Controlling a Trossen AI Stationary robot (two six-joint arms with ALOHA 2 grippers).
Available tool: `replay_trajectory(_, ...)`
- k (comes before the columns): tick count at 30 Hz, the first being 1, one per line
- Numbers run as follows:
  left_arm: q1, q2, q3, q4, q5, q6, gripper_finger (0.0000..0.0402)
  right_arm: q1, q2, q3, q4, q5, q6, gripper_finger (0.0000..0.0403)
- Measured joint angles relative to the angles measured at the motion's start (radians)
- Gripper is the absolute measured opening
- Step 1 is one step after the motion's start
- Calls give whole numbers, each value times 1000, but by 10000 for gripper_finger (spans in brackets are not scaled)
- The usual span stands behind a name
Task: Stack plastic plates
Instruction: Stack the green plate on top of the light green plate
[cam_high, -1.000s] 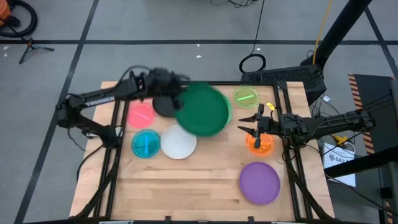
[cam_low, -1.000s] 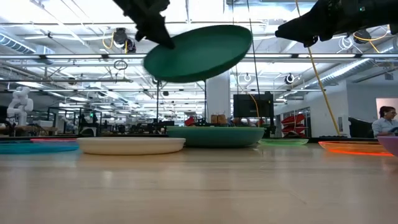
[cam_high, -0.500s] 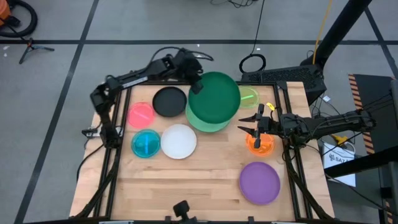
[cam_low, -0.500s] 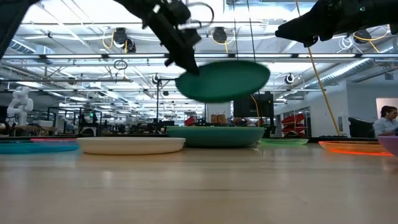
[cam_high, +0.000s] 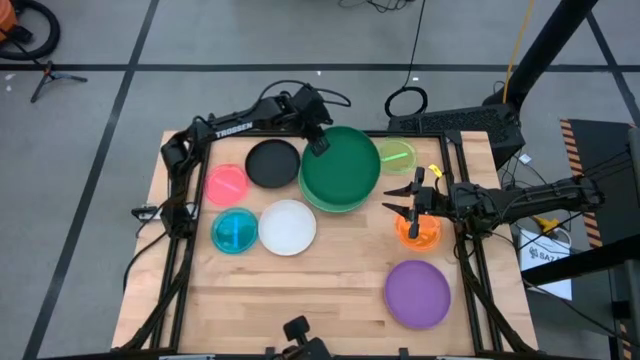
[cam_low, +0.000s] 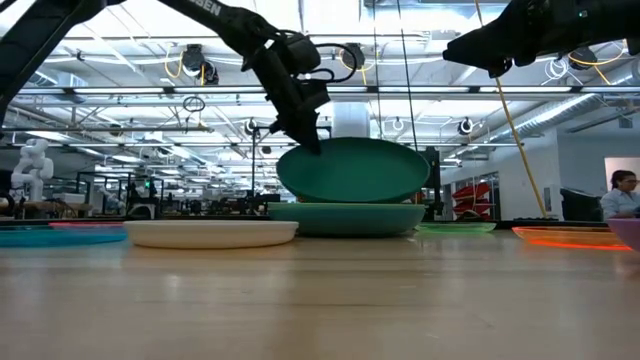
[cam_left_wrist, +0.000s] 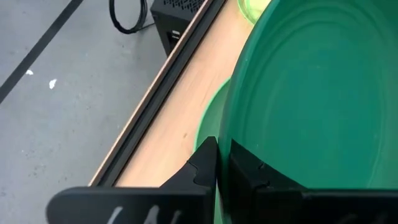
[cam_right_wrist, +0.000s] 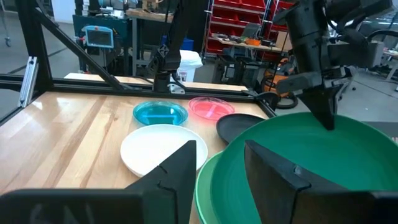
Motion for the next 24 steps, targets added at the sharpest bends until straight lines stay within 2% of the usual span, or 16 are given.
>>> replay_trajectory(24, 29, 3, 0, -40, -7, 8, 21, 0, 0, 0, 6, 0, -14, 128)
